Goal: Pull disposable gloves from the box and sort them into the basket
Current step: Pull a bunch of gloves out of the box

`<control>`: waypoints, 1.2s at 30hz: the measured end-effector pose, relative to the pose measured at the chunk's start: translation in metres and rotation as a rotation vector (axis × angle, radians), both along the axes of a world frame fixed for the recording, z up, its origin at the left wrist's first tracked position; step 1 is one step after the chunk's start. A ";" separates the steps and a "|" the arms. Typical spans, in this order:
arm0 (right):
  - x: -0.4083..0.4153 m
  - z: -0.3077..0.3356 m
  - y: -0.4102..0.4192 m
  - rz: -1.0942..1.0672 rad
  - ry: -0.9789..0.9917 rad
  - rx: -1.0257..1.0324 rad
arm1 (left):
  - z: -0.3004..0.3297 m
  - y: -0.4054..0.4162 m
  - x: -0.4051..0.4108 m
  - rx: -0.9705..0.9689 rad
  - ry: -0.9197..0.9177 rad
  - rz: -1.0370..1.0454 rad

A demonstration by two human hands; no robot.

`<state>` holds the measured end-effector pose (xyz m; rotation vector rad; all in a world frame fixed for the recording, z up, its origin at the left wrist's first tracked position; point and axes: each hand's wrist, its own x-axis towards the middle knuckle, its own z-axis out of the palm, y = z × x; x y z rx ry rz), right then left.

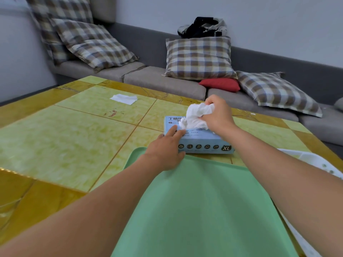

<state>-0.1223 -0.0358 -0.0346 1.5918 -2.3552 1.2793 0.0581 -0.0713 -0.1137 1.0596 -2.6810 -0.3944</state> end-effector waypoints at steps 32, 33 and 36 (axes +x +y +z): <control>-0.073 0.030 0.059 0.439 -1.062 -0.163 | 0.016 0.009 -0.011 -0.070 -0.018 -0.015; -0.069 0.027 0.059 0.392 -1.031 -0.148 | 0.020 0.008 -0.013 -0.107 -0.059 0.008; -0.055 0.022 0.052 0.264 -0.679 0.049 | 0.033 0.000 -0.031 -0.217 -0.054 0.061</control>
